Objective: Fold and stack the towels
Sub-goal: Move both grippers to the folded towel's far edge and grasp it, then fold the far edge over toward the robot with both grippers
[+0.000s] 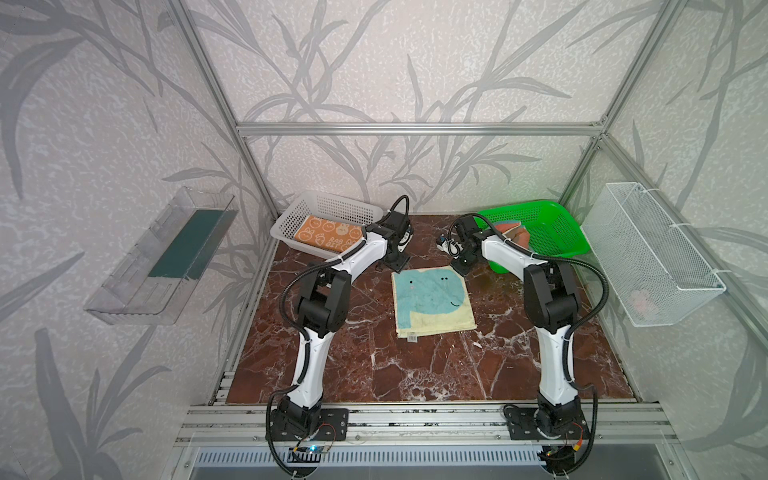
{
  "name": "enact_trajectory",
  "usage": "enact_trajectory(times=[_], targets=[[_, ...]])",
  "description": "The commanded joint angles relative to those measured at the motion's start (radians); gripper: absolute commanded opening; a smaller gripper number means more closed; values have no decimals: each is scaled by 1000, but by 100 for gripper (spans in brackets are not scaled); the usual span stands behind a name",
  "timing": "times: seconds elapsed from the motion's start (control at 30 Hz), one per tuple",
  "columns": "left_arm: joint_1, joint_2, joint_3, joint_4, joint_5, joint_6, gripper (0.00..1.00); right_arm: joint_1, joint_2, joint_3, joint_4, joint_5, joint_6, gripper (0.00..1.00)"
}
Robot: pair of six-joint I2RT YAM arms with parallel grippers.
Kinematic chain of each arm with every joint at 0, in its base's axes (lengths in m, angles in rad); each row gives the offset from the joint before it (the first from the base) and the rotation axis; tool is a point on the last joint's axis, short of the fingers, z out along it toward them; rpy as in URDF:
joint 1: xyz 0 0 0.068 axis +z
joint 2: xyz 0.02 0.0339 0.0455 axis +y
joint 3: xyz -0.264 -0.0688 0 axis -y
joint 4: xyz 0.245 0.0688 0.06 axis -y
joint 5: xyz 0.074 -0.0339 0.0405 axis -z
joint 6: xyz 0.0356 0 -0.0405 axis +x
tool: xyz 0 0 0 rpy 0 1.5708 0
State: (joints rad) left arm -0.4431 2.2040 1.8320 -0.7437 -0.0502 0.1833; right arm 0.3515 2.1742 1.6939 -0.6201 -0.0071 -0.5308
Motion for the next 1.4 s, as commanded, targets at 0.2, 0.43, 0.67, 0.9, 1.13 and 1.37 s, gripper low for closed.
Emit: enact_trajectory(times=[0.2,0.43,0.67,0.9,1.13,1.37], targets=[[5,57,49,-85,15,30,59,4,-7,-28,12,21,-32,0],[5,113,77,-106,1,21,51,5,-12,-42,20,24,-34,0],[5,156,96,-134,-20,16,48,6,-27,-61,28,30,-38,0],[5,190,126,-176,9,21,38,7,-37,-67,34,27,-38,0],[5,212,136,-208,32,28,13,9,-42,-70,40,23,-38,0],[4,212,139,-213,0,15,0,9,-56,-89,65,13,-41,0]])
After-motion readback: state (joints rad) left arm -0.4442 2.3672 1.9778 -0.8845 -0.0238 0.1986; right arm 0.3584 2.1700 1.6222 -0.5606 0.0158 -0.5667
